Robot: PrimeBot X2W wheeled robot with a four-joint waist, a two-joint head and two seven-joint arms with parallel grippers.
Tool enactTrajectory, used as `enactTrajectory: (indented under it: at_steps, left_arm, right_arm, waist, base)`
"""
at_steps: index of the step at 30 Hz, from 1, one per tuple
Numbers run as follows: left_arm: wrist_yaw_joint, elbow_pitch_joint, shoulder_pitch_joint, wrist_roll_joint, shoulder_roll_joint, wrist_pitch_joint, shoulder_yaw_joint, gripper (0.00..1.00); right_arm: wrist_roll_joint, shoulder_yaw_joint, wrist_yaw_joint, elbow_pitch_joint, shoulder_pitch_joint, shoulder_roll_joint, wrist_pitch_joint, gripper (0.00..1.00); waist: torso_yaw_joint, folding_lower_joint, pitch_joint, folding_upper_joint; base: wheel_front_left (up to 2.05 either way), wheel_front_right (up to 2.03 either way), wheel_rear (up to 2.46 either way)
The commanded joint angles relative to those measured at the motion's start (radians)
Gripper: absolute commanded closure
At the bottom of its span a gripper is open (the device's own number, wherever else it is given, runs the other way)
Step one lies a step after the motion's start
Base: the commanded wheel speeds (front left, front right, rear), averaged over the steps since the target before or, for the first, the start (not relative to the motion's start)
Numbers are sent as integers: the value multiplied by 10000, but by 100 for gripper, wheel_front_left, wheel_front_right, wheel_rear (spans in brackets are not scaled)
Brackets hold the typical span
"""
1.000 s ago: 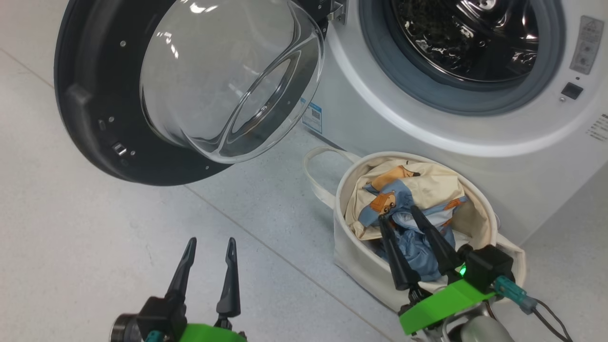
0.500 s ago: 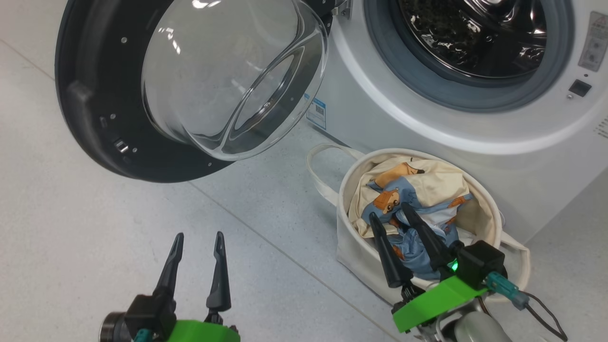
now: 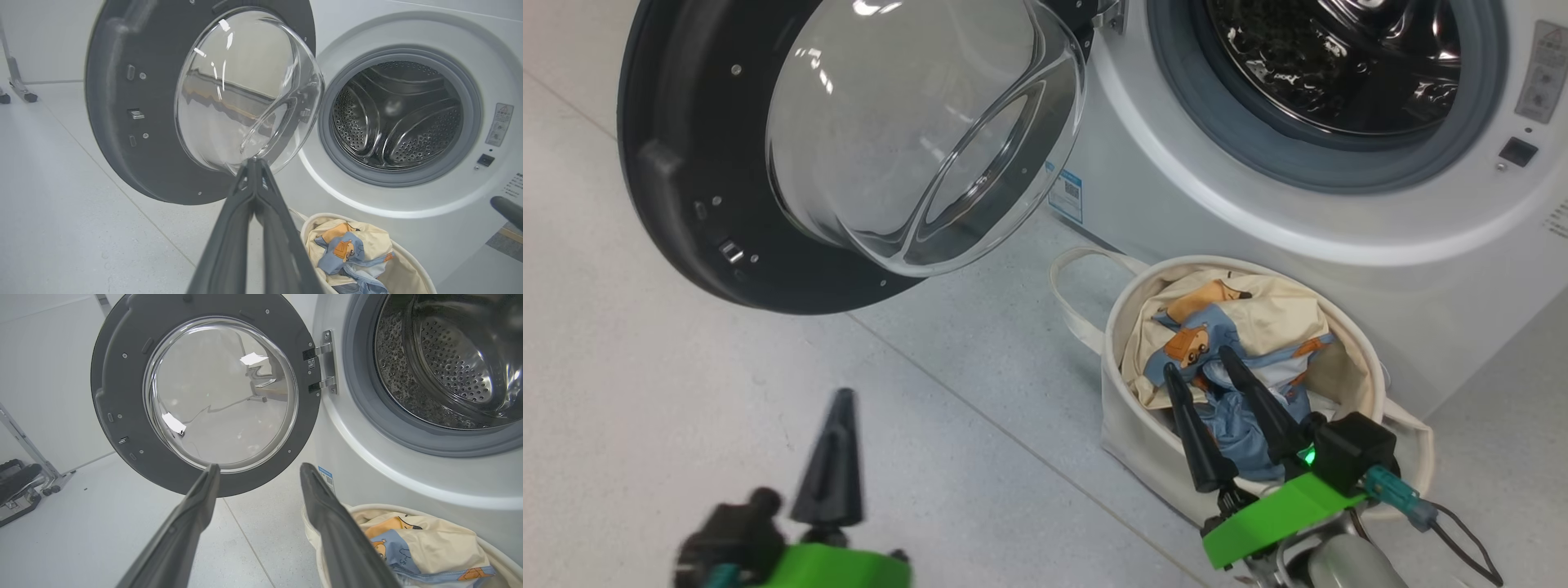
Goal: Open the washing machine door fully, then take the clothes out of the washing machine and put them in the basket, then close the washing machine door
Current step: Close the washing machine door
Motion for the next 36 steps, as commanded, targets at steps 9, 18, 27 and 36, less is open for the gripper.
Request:
enactTrajectory:
  at_steps: [9, 18, 27, 36]
  left_arm:
    - [-1801, -1843, 55, -949, 253, -118, 3673, 100]
    - [-2483, -1477, -987, -5984, 3887, 669, 5233, 100]
    - [-2487, 1250, -2764, -10779, 7230, 2825, 5967, 100]
    - [-2488, 4096, -5174, -11976, 8439, 4268, 5585, 100]
  right_arm:
    - [-175, -43, 4, -348, -247, 32, -124, 0]
    - [-500, -78, 4, -488, -499, 32, -124, 0]
    - [-1069, -116, 4, -482, -955, 32, -124, 0]
    - [-1472, -59, 4, -492, -1296, 32, -124, 0]
  waist:
    - [64, 0, 263, 0]
    - [-256, 0, 1046, 0]
    - [-880, 0, 1881, 0]
    - [-1508, 0, 2626, 0]
  base:
    - [0, 0, 0]
    - [0, 0, 0]
    - [0, 0, 0]
    - [0, 0, 0]
